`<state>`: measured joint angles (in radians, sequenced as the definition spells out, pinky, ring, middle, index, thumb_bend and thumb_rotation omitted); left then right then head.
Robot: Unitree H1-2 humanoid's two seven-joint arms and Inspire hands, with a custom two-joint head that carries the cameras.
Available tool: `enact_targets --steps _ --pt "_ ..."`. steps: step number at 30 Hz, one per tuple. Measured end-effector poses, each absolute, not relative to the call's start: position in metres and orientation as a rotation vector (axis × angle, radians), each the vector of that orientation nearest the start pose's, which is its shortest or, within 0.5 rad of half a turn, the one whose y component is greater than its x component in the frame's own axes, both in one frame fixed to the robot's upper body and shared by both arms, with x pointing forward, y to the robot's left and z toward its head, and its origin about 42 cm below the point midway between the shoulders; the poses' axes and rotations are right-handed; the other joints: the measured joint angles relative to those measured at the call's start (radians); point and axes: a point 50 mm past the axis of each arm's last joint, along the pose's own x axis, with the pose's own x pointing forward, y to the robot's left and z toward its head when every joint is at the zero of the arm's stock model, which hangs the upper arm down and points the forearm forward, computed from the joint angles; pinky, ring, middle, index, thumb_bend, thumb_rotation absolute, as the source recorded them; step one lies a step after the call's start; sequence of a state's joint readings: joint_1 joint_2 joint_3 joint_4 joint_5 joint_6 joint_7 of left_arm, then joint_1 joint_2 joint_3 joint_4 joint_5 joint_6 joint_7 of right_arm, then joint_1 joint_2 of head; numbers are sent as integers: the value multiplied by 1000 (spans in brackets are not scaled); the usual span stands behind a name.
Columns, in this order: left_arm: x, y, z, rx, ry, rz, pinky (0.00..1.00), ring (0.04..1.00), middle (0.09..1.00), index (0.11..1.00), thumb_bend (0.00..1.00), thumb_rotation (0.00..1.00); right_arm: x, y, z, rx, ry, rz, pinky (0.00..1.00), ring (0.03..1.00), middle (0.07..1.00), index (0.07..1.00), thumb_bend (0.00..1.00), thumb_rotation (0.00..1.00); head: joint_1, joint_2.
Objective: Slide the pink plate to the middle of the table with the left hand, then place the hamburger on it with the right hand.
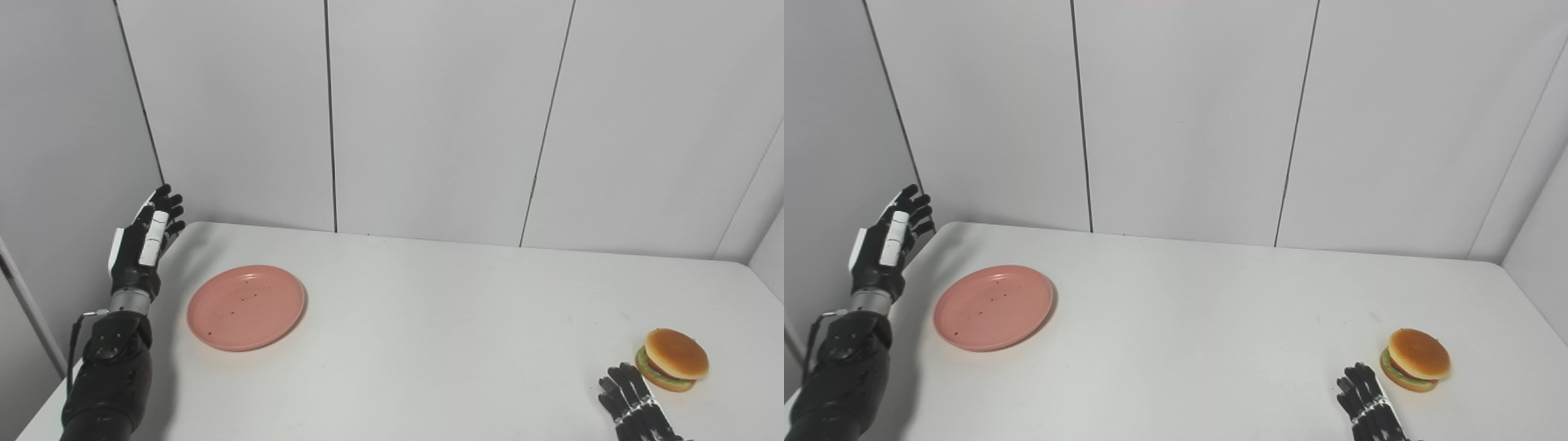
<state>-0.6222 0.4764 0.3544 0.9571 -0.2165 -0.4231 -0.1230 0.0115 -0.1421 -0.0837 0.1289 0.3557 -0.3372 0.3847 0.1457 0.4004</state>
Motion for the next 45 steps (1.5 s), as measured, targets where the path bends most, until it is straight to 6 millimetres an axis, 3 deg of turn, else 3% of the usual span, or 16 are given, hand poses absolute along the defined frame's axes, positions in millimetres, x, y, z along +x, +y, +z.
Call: enact_targets --steps 4,12,18,23,45 --pt "436 465 152 -35 -166 348 857 880 881 860 948 802 272 -273 89 150 -254 229 973 943 945 939 873 943 -2 3" --pt "438 463 140 -133 -132 316 871 898 907 894 930 870 272 -273 89 151 -254 227 969 938 942 935 873 942 -8 9" --pt "439 461 136 -146 -119 309 803 889 890 880 971 809 272 -273 89 151 -254 224 965 938 942 935 878 943 -12 14" --pt "436 457 127 -174 -101 314 836 880 877 865 1000 785 272 -273 89 150 -253 224 963 934 938 935 874 951 -18 20" --pt "436 440 112 -99 -48 302 868 889 887 856 946 816 272 -273 90 148 -254 218 968 935 940 940 878 954 -28 32"
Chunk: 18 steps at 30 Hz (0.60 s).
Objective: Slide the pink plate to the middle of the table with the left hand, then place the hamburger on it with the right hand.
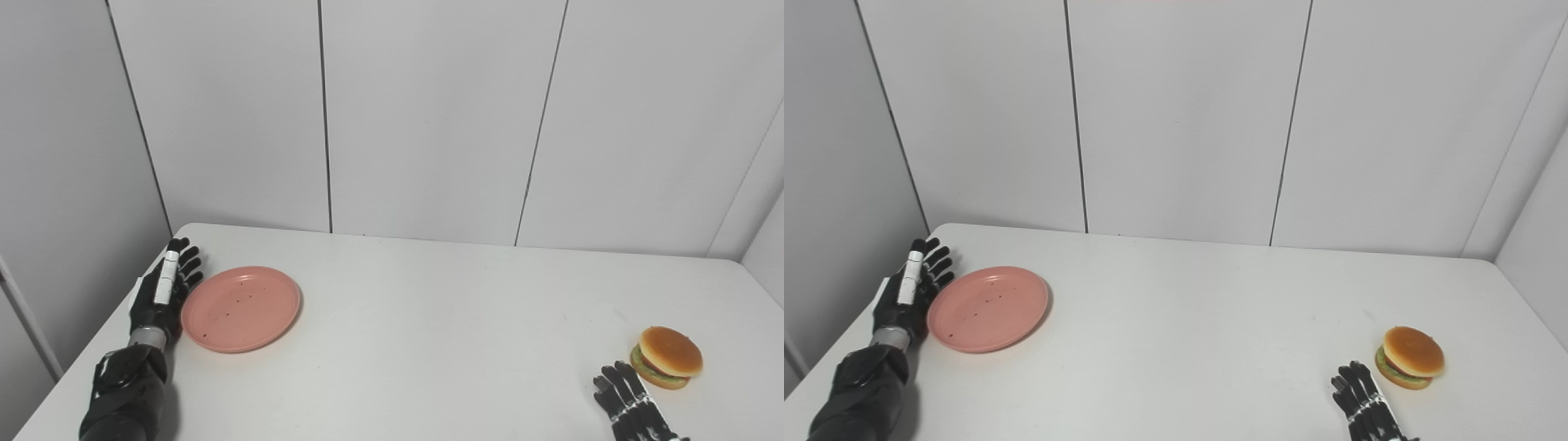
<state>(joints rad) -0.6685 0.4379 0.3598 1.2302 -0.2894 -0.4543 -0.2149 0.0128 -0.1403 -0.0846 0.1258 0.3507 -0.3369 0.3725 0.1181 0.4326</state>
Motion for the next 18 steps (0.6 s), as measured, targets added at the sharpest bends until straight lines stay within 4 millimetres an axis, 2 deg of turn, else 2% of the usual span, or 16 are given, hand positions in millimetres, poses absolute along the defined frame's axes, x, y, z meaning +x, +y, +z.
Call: enact_targets --steps 11,13,18 --pt "441 420 107 -94 -44 262 891 917 899 875 941 820 272 -272 90 146 -253 202 961 934 937 937 879 953 -11 5" --pt "442 417 107 -84 -44 249 888 908 900 877 979 822 272 -272 90 144 -253 199 957 932 937 938 884 953 -14 5" --pt "443 413 107 -85 -49 237 877 895 889 866 988 811 272 -272 90 145 -253 189 952 929 934 934 888 947 -18 6"
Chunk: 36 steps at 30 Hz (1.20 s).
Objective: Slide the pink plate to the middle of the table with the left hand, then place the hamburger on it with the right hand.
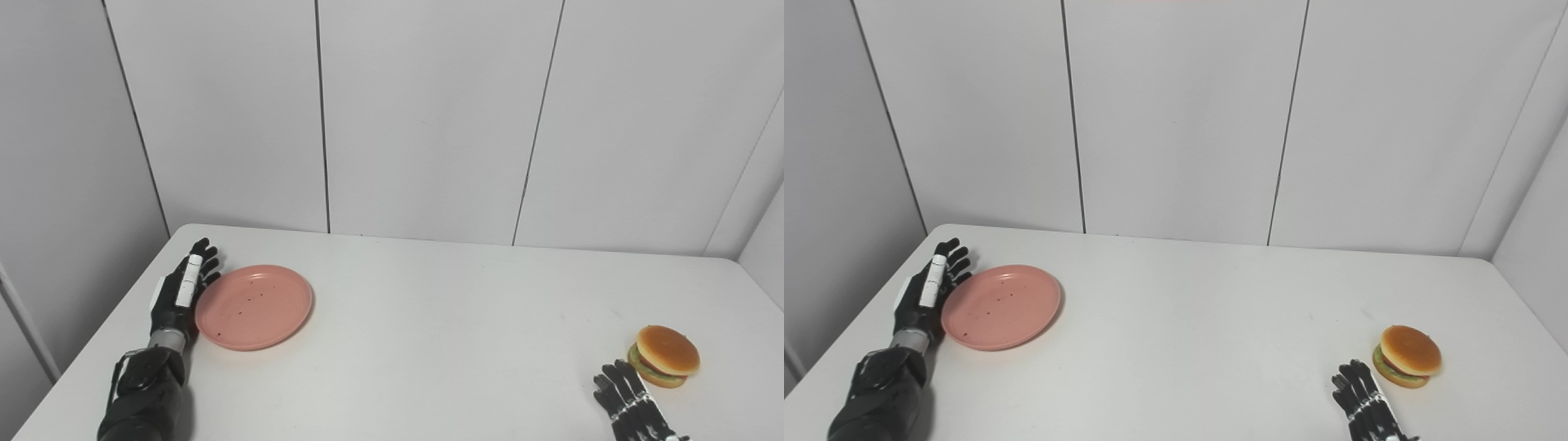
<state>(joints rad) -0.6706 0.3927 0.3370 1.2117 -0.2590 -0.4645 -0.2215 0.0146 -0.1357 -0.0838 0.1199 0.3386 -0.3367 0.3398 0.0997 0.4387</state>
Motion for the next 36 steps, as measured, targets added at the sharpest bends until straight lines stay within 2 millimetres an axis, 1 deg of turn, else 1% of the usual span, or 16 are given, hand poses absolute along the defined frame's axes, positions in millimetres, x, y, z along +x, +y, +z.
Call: enact_targets --steps 2,5,8,11,13,15,22,25,32,36 --pt "445 410 107 -88 -50 230 879 894 886 869 995 809 272 -272 90 145 -253 189 948 927 932 931 887 948 -2 0" --pt "448 403 107 -97 -53 214 863 885 876 861 968 806 272 -272 90 145 -253 188 945 926 932 930 888 949 -6 0" --pt "450 395 107 -106 -56 195 868 894 882 866 955 804 272 -271 90 144 -253 186 947 928 934 931 888 950 -11 2" --pt "451 391 107 -109 -57 185 846 888 874 857 977 812 272 -271 91 143 -254 184 947 929 934 930 889 951 -14 3" --pt "452 390 107 -111 -58 178 867 896 874 854 972 802 272 -271 91 144 -254 184 955 931 937 934 881 946 -15 3" --pt "452 388 107 -112 -60 167 859 889 869 850 968 811 272 -271 91 144 -254 184 952 928 935 935 882 949 -17 5" --pt "459 363 108 -102 -74 107 849 888 864 858 953 841 271 -270 91 142 -255 181 948 924 932 931 886 950 -21 8" --pt "460 355 108 -107 -83 93 865 893 863 854 938 837 271 -270 91 142 -255 176 947 924 932 932 885 947 -25 8" --pt "461 347 109 -115 -94 82 903 909 881 877 943 830 271 -270 91 141 -254 167 946 923 933 927 881 951 -31 11" --pt "463 335 110 -132 -111 65 914 914 884 881 935 819 270 -270 91 140 -254 167 946 923 932 927 886 951 -31 12"
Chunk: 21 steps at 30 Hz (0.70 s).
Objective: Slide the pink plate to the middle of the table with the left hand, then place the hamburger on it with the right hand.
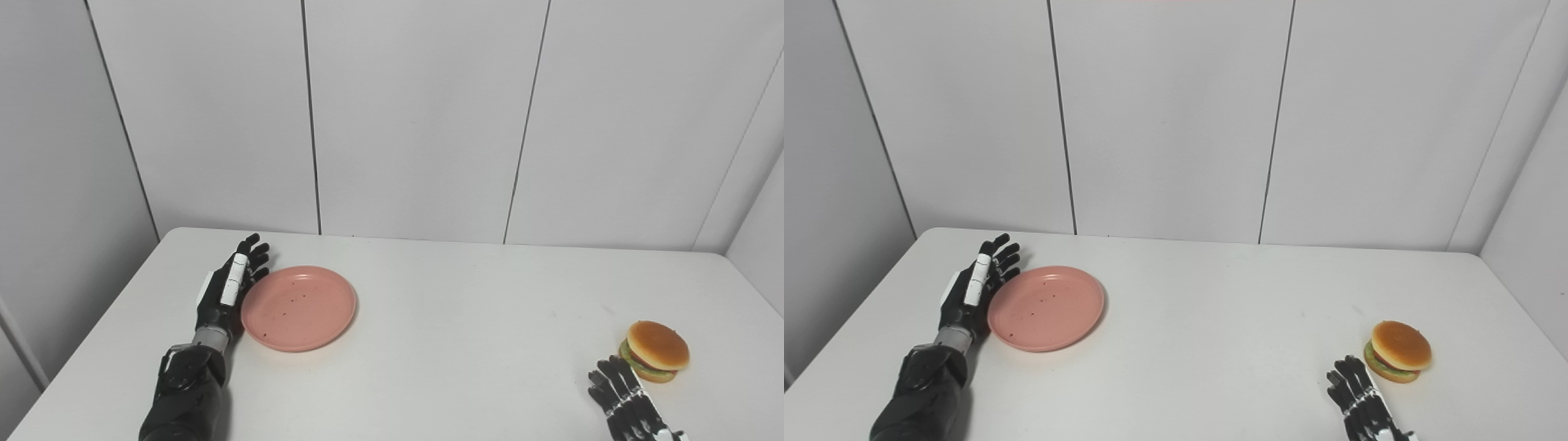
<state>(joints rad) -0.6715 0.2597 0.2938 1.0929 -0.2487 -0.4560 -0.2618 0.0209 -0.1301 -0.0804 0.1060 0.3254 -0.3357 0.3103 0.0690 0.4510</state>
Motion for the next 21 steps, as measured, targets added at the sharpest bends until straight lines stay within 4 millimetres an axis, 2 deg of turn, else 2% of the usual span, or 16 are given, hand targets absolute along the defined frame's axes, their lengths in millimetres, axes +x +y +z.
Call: enact_targets --steps 6,17,21 --pt "466 316 110 -145 -124 25 903 909 879 874 937 823 270 -269 92 139 -255 166 945 923 934 928 879 955 0 0" --pt "466 305 110 -127 -123 2 902 911 883 874 903 840 269 -269 92 139 -253 165 948 927 937 932 881 959 -8 2" --pt "467 294 110 -130 -130 -21 910 919 889 880 893 839 269 -268 92 140 -251 166 952 928 937 929 878 959 -8 3"
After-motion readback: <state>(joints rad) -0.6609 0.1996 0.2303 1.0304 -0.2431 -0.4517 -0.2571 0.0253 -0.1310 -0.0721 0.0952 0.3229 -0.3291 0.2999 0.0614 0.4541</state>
